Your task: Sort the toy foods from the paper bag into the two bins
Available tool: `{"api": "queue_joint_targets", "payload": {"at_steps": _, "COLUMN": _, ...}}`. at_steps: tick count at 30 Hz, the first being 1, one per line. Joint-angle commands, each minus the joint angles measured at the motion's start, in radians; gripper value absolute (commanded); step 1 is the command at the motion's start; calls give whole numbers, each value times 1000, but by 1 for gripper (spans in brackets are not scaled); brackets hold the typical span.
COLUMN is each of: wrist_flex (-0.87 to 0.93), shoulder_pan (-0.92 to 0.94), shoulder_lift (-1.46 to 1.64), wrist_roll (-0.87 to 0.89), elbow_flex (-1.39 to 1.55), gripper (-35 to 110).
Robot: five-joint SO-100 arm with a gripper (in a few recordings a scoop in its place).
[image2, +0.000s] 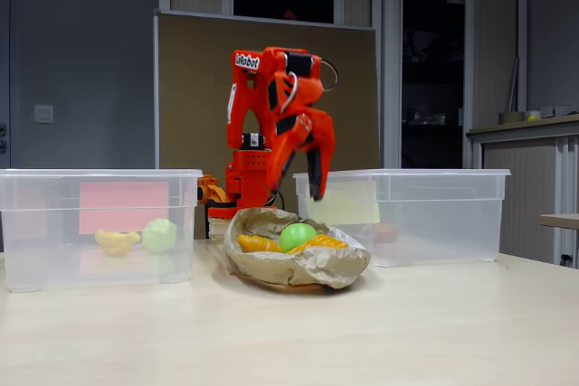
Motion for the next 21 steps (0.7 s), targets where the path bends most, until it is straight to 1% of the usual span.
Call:
{"api": "queue_joint_targets", "payload": {"at_steps": 1, "wrist_flex": -28, "shoulder_pan": -8, "shoulder_lift": -38, "wrist_roll": -58, "elbow_flex": -25, "gripper": 40}}
{"api": "queue_joint_targets", "payload": {"at_steps": 10, "wrist_flex": -21, "shoulder_pan": -28, "shoulder_lift": -80, "wrist_roll": -146, "elbow_flex": 49, "gripper": 43}}
{"api": "queue_joint_targets", "payload": {"at_steps": 21, "wrist_flex": -89, "shoulder_pan": -57, "shoulder_lift": -89, "wrist_roll": -130, "elbow_flex": 132, "gripper": 42}}
